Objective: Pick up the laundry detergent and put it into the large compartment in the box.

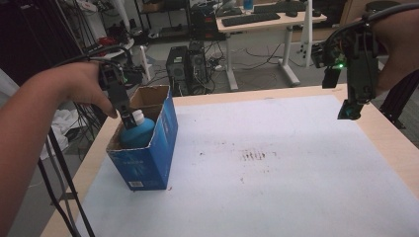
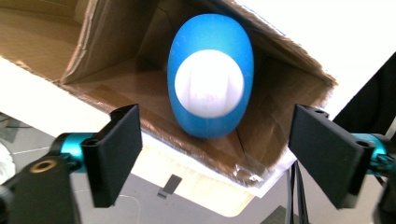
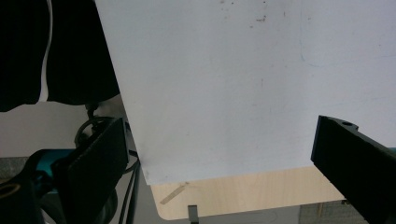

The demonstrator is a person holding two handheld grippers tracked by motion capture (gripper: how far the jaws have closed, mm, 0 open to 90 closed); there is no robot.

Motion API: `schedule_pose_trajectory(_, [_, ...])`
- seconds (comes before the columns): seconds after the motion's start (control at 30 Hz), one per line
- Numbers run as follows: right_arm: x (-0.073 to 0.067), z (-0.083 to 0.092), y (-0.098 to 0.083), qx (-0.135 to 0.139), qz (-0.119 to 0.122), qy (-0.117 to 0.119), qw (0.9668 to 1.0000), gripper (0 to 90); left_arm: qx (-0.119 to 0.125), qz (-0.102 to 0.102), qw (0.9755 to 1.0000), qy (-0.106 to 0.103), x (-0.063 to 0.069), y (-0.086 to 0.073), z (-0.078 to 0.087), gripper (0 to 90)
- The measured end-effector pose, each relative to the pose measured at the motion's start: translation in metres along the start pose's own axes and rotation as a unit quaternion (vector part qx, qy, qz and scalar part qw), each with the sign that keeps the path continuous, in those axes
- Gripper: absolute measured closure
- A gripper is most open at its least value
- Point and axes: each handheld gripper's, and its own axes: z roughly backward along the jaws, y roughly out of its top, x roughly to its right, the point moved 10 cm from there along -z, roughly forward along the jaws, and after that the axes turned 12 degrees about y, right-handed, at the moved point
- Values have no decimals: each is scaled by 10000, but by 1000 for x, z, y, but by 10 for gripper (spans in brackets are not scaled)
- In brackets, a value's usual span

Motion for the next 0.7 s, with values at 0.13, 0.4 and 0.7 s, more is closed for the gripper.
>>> schedule_pose_trajectory(0.13, [1,-1,2,-19,2,18,10000,33,49,-112,9999,101,3,3,13,130])
schedule_pose_trajectory(0.4, [3,-1,5,-19,-2,39,10000,33,228,-707,9971,179,28,24,35,97])
schedule_pose_trajectory(0.7, [3,-1,5,-49,5,47,10000,33,444,-1379,9894,111,61,53,40,73])
